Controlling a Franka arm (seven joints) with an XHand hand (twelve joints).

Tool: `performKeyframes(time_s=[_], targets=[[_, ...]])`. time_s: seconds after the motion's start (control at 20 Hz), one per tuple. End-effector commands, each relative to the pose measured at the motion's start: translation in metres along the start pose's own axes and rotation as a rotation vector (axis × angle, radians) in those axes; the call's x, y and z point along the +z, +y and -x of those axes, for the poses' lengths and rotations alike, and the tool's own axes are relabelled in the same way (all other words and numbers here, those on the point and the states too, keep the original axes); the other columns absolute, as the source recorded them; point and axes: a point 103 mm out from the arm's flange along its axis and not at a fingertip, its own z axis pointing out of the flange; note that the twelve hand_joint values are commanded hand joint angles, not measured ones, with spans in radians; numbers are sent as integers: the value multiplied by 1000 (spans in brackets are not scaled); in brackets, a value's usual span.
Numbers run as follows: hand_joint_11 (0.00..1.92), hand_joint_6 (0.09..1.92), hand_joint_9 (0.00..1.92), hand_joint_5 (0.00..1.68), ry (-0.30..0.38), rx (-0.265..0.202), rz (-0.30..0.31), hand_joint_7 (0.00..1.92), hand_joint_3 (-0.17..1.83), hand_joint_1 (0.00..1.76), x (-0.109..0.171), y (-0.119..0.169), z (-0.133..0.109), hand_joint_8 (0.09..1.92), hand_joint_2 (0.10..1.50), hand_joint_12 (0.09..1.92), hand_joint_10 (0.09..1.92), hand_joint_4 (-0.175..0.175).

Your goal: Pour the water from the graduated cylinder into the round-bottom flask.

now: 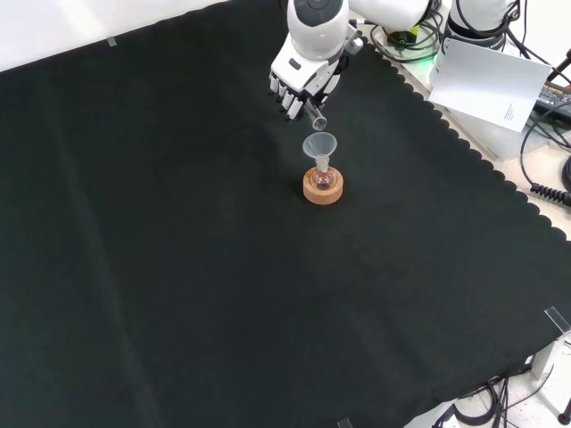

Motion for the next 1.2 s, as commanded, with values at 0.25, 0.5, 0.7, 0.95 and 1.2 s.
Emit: performKeyframes(time_s=[0.25, 0.5, 0.7, 0.95, 1.2], targets=[[1243, 918, 1482, 1083, -79, 8, -22, 1193, 0, 1252, 1, 3, 0, 630, 1052, 701, 87, 27], [1242, 918, 1481, 1084, -112, 26, -55, 1192, 0, 1252, -5, 4, -5, 631, 1052, 700, 87, 27], [1241, 918, 1481, 1085, -118, 31, -65, 1190, 0, 1252, -6, 5, -6, 632, 1052, 700, 87, 27], [1241, 918, 1481, 1085, -123, 38, -75, 1190, 0, 1252, -6, 7, -12, 632, 1052, 700, 87, 27], [1241, 920, 1480, 1084, -122, 44, -77, 1190, 0, 1252, -6, 6, -11, 632, 1052, 700, 87, 26]])
